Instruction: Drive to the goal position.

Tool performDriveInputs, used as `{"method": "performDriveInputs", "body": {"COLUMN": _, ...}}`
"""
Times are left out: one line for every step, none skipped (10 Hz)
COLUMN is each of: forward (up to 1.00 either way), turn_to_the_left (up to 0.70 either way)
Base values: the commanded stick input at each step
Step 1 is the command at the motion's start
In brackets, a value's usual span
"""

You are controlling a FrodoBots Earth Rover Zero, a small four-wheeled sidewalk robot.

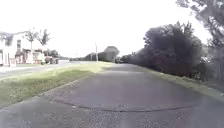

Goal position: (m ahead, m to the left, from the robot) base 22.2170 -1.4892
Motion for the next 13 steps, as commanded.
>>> {"method": "performDriveInputs", "body": {"forward": 0.05, "turn_to_the_left": 0.0}}
{"method": "performDriveInputs", "body": {"forward": 0.06, "turn_to_the_left": 0.0}}
{"method": "performDriveInputs", "body": {"forward": 0.06, "turn_to_the_left": 0.0}}
{"method": "performDriveInputs", "body": {"forward": 0.06, "turn_to_the_left": 0.0}}
{"method": "performDriveInputs", "body": {"forward": 0.06, "turn_to_the_left": 0.0}}
{"method": "performDriveInputs", "body": {"forward": 0.06, "turn_to_the_left": 0.0}}
{"method": "performDriveInputs", "body": {"forward": 0.06, "turn_to_the_left": 0.0}}
{"method": "performDriveInputs", "body": {"forward": 0.06, "turn_to_the_left": 0.0}}
{"method": "performDriveInputs", "body": {"forward": 0.06, "turn_to_the_left": 0.0}}
{"method": "performDriveInputs", "body": {"forward": 0.05, "turn_to_the_left": 0.0}}
{"method": "performDriveInputs", "body": {"forward": 0.06, "turn_to_the_left": 0.0}}
{"method": "performDriveInputs", "body": {"forward": 0.06, "turn_to_the_left": 0.0}}
{"method": "performDriveInputs", "body": {"forward": 0.06, "turn_to_the_left": 0.0}}
